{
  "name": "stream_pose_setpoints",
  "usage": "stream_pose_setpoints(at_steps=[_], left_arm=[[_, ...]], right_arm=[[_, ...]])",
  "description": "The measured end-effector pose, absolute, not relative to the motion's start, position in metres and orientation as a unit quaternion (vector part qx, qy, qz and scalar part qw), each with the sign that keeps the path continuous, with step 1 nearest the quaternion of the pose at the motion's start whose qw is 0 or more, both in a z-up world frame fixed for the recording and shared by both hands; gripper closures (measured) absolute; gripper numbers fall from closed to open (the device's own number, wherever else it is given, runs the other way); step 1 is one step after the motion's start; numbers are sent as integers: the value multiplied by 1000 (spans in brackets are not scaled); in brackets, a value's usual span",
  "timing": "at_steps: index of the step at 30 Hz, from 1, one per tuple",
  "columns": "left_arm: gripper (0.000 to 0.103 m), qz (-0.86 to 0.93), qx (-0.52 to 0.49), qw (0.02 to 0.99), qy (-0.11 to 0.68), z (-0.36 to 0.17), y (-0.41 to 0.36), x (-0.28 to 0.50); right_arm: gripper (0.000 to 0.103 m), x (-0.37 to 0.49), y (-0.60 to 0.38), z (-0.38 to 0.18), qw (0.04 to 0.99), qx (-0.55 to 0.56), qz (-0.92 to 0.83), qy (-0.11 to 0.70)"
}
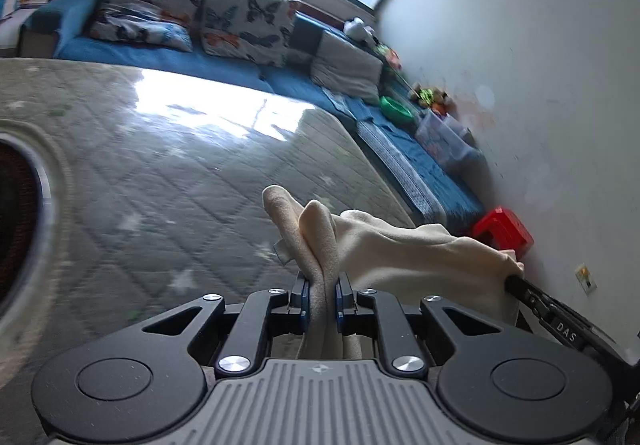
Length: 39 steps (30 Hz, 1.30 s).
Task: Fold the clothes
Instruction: 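Lift the folded sweatshirt with both grippers and carry it across the table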
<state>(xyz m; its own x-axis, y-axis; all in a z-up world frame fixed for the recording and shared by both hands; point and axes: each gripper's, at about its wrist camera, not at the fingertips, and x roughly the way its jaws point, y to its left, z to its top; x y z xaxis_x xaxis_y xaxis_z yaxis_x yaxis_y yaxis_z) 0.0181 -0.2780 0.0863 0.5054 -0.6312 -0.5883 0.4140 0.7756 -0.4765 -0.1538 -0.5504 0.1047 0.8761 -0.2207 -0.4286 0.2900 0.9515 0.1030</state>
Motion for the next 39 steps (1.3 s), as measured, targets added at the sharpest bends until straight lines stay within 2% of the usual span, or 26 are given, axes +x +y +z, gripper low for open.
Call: stream_pose_setpoints(at_steps=[8,12,17,22,24,32,39], left_arm=[[90,-288,-103,851,427,58,-302,36],[89,-277,-94,854,430,54,-300,35],[89,-285,-75,866,403,68,-303,18],[89,-357,-71,846,389,76,-322,-5],[89,-383,-60,836,389,75,-331,-15],[89,-406,-33,816,410,50,-345,-23],[89,-412,-41,816,403,44,-337,-27]], right_arm=[[95,-137,-584,69,944,93,-176,263],[91,-129,-590,50,933,92,-192,289],[91,-123,-574,61,939,75,-189,277],[88,-91,-547,60,945,88,-103,297],[85,-77,-539,55,944,83,-88,307],[84,-45,-529,38,940,63,-72,326],[76,-36,-522,33,940,51,-79,328]])
